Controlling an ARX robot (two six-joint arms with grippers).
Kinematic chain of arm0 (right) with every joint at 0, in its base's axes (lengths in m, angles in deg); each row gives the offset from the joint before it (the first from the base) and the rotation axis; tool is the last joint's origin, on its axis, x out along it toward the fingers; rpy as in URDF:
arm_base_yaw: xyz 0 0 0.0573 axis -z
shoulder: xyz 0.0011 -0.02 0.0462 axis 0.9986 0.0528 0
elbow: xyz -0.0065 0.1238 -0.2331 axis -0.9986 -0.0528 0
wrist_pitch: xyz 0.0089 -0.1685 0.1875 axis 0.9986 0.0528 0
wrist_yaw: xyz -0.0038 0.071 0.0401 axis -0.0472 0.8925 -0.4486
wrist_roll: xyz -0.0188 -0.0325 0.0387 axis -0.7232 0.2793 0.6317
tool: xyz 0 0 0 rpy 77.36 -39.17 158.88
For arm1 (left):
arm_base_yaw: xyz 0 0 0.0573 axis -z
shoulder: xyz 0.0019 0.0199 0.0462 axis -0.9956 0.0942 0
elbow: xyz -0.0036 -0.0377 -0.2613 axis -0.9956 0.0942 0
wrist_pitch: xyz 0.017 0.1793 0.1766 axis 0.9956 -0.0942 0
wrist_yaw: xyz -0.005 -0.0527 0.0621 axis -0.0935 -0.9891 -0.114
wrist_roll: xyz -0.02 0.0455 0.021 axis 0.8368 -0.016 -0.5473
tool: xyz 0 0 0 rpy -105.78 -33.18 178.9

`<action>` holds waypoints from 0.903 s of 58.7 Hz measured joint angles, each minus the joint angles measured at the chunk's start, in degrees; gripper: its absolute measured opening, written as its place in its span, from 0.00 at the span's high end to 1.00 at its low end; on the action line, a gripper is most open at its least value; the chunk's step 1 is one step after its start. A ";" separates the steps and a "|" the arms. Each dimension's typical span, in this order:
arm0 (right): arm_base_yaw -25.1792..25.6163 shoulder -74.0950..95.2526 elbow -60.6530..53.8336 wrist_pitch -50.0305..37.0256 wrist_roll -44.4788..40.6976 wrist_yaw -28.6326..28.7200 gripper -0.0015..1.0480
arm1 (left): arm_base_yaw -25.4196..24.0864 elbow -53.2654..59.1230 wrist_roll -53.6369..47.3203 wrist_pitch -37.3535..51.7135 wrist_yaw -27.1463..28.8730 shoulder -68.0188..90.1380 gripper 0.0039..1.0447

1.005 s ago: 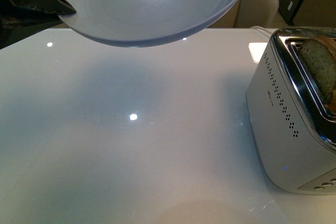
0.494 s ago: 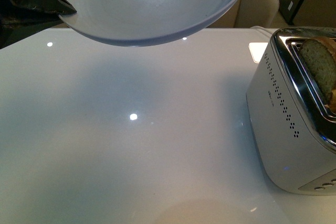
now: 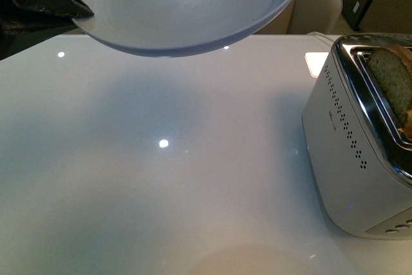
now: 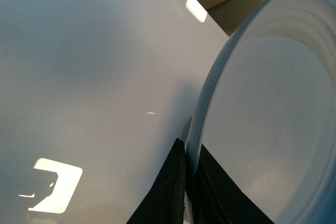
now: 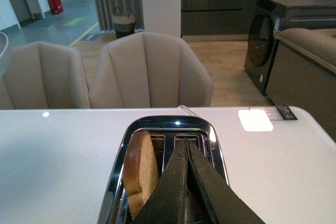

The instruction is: Left arm holds plate, right arm toasts bread

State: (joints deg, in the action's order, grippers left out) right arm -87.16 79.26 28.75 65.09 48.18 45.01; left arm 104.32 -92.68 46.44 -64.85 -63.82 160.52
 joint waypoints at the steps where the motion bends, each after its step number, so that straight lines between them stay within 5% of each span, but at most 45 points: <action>1: 0.00 -0.22 0.00 0.22 0.00 0.00 0.98 | 0.00 0.00 0.02 0.00 0.00 0.00 0.97; 43: 0.00 -16.79 0.00 17.16 0.00 -0.07 0.98 | 0.04 -0.02 0.00 0.00 -0.04 -0.02 0.97; 53: 0.00 -16.90 0.00 17.22 -0.02 -0.07 0.72 | 0.04 -0.04 0.02 0.00 0.00 -0.02 0.97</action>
State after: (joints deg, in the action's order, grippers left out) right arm -87.16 62.36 28.75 82.32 48.16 44.95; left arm 104.37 -92.72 46.46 -64.85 -63.82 160.50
